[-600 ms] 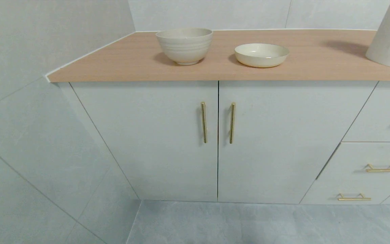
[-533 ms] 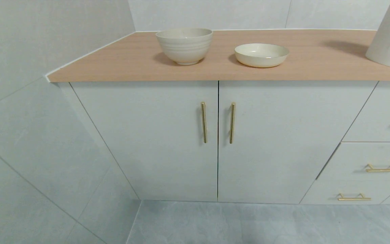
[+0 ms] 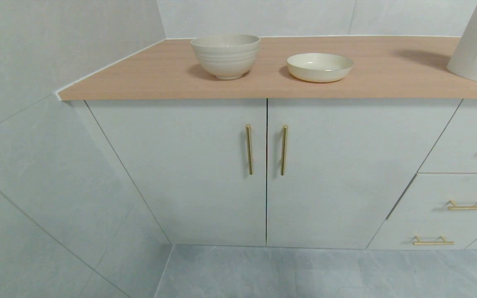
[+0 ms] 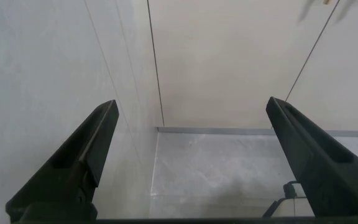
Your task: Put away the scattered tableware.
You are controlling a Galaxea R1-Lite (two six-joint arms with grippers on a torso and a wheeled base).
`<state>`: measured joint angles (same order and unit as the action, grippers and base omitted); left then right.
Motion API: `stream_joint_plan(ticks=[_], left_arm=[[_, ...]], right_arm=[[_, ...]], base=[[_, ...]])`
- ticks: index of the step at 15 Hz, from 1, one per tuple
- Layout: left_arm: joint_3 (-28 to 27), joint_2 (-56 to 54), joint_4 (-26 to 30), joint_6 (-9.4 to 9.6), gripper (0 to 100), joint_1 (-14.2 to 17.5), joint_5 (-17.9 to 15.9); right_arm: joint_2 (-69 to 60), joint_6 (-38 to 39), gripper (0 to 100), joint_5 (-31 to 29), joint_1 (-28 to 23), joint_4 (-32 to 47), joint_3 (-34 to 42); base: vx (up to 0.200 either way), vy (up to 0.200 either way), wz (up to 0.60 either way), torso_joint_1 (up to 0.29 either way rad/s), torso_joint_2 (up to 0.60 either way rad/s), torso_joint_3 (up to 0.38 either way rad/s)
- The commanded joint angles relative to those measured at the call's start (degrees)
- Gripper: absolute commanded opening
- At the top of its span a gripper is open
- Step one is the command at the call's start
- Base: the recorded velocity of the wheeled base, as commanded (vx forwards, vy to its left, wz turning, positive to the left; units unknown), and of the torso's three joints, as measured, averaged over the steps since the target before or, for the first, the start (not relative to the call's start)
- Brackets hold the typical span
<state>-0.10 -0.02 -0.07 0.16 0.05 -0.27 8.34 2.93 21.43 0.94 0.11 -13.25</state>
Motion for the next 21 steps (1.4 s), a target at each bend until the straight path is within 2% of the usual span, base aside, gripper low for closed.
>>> stream_joint_plan(ticks=[1,3,4,7,8,9,11,16,21], left_arm=[[0.01,0.02,-0.01,0.02,100,0.04,0.0],[0.01,0.02,-0.01,0.02,100,0.04,0.0],[0.01,0.02,-0.01,0.02,100,0.04,0.0],[0.01,0.02,-0.01,0.02,100,0.04,0.0],[0.01,0.02,-0.01,0.02,100,0.04,0.0],[0.01,0.02,-0.01,0.02,100,0.04,0.0],[0.01,0.02,-0.01,0.02,100,0.04,0.0],[0.01,0.02,-0.01,0.02,100,0.04,0.0],[0.01,0.02,-0.01,0.02,100,0.04,0.0]], right_arm=[[27.61,0.94,100,15.66,3.37,1.12,-6.88],[41.67,1.03,100,16.71,13.65,-0.02,-14.17],[48.97,1.29,100,16.19,18.4,-3.45,-17.16],[67.69,4.46,100,12.41,25.96,-21.91,-22.26],[74.1,4.28,100,10.03,26.75,-27.8,-24.19],[77.09,4.28,100,8.63,27.19,-30.34,-25.68],[88.52,4.19,100,2.3,28.68,-38.34,-32.63],[97.31,4.63,100,0.45,32.11,-39.05,-44.32],[101.26,5.07,100,-4.64,32.28,-44.49,-44.84]], base=[[0.0,0.0,0.0,0.0,0.0,0.0],[0.0,0.0,0.0,0.0,0.0,0.0],[0.0,0.0,0.0,0.0,0.0,0.0],[0.0,0.0,0.0,0.0,0.0,0.0],[0.0,0.0,0.0,0.0,0.0,0.0],[0.0,0.0,0.0,0.0,0.0,0.0],[0.0,0.0,0.0,0.0,0.0,0.0],[0.0,0.0,0.0,0.0,0.0,0.0],[0.0,0.0,0.0,0.0,0.0,0.0]])
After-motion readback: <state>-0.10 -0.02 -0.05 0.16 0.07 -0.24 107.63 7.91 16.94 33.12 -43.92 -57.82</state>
